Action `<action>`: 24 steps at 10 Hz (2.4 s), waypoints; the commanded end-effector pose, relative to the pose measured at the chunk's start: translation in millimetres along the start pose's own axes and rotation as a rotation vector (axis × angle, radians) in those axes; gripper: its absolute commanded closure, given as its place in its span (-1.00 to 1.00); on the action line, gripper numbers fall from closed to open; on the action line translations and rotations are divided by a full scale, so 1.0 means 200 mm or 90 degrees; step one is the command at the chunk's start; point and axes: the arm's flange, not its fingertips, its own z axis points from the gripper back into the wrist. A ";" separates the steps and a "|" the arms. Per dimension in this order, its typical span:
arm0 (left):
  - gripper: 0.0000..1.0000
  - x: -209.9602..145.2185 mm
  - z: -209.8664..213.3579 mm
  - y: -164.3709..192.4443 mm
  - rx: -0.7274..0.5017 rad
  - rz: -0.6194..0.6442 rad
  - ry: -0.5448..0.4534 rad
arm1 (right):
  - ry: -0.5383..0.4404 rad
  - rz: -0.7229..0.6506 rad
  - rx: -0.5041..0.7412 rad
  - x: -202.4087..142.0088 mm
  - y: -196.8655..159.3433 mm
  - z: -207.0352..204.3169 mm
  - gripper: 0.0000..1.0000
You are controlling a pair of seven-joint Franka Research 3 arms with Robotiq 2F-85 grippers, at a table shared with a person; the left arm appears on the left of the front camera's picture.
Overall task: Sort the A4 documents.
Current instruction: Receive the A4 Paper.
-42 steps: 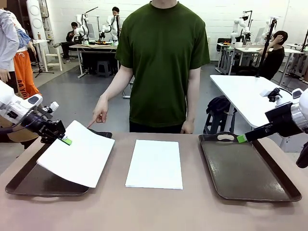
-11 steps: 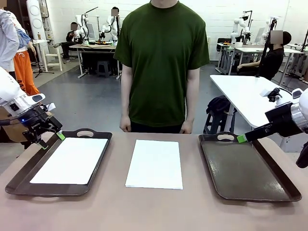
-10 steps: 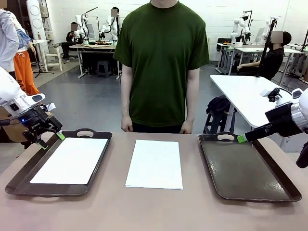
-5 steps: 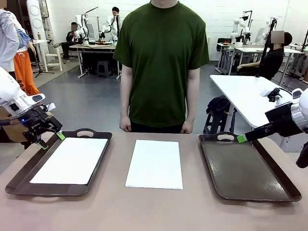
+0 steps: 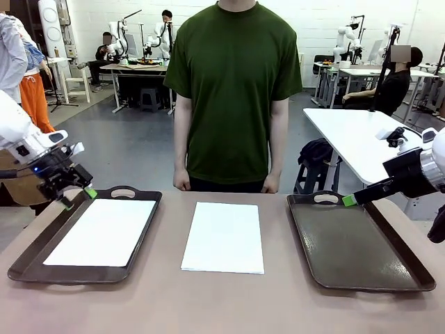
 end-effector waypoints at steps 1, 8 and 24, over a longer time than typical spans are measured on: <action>-1.00 -0.09 0.18 -0.31 -0.009 -0.179 -0.103 | -0.002 -0.006 0.006 -0.01 -0.01 -0.02 -1.00; -1.00 -0.47 0.33 -0.70 -0.007 -0.511 -0.201 | -0.002 -0.006 0.006 -0.01 -0.01 -0.02 -1.00; -1.00 -0.59 0.36 -0.74 -0.021 -0.458 -0.219 | -0.002 -0.006 0.006 -0.01 -0.01 -0.02 -1.00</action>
